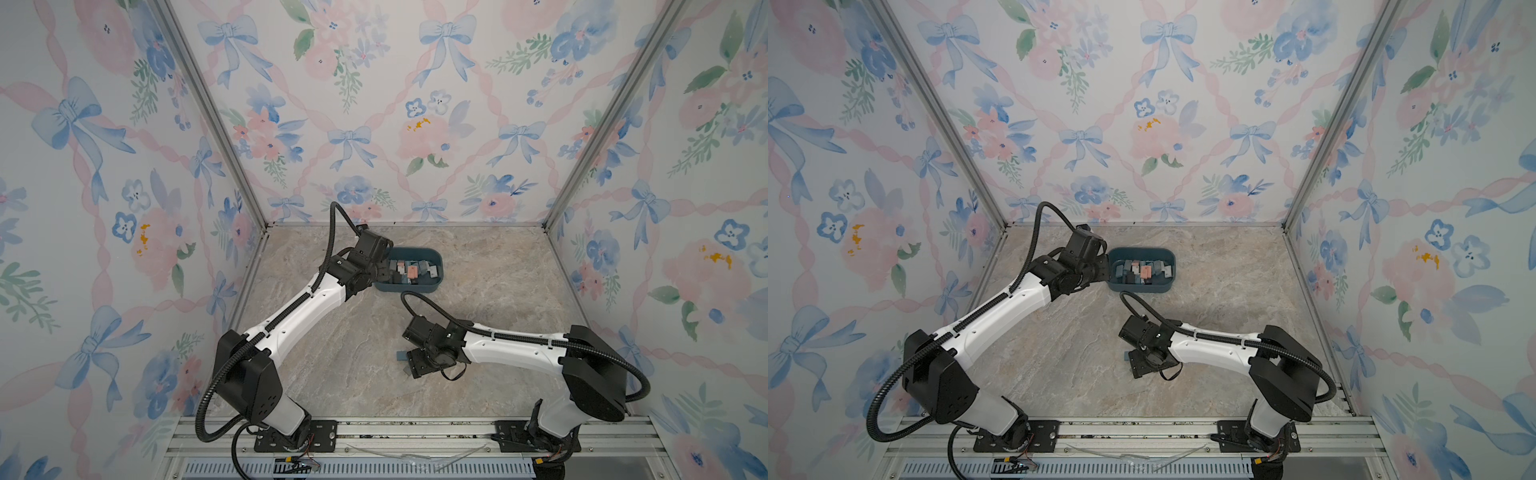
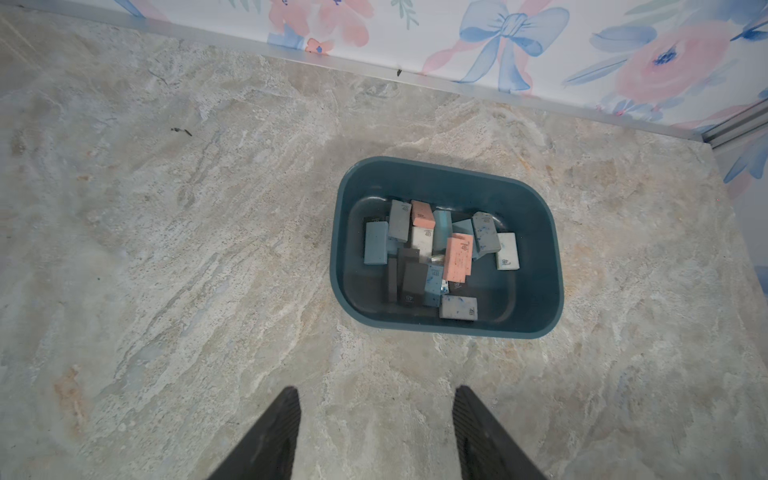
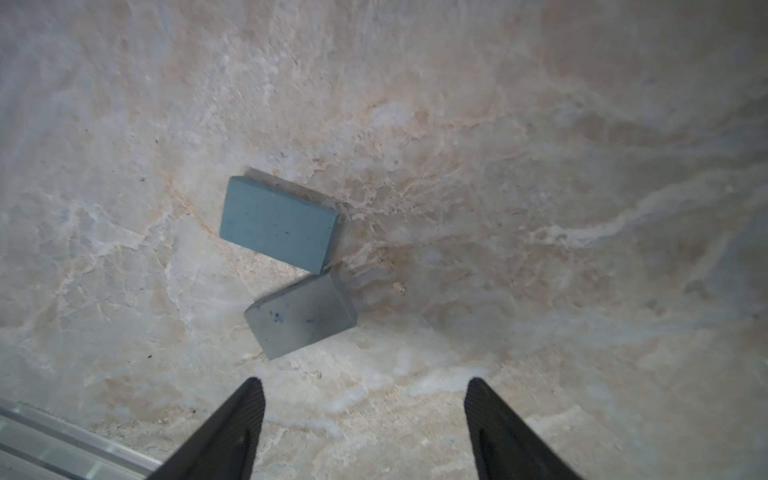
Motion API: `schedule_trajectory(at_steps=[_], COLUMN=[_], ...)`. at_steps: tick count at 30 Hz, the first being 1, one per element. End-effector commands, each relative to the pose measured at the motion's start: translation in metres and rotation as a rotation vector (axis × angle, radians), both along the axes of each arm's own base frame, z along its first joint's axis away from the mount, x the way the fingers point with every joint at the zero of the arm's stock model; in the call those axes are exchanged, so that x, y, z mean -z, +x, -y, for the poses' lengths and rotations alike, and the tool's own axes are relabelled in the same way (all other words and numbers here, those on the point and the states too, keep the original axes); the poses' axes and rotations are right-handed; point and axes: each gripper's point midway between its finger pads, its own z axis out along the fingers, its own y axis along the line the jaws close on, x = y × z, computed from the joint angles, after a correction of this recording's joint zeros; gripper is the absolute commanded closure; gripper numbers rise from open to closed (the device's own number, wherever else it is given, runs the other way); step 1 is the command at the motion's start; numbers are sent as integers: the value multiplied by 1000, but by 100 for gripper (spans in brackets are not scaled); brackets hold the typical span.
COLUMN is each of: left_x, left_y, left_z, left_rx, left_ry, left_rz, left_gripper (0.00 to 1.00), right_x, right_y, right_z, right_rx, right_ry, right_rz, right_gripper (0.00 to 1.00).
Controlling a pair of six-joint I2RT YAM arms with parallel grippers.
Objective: Put the eraser in the storage box
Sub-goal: Pick up the eraser from the center of the board.
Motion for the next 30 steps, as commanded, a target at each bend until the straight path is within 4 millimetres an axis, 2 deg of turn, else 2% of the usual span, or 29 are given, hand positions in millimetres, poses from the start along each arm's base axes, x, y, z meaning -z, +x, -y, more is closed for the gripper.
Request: schedule_trajectory(at_steps=[1, 7, 16, 25, 30], left_x=[-5, -3, 4, 10, 10], left_y=[-7, -10, -11, -14, -14], left_z=[-9, -11, -10, -13, -14], left_rx=[-30, -31, -30, -37, -41], left_ry=[1, 0, 2, 7, 10], left_rz=[15, 10, -7, -17, -14], left_gripper=[38, 38, 39, 39, 39], right_x=[4, 7, 17, 27, 29], right_y=[-3, -5, 0, 6, 7], right_z=[-9, -24, -33, -17, -7], right_rx=[-2, -7, 35, 75, 82], right_ry=[-23, 3, 5, -70, -110], right_rz=[-17, -28, -35, -19, -9], right_gripper=[20, 19, 20, 24, 30])
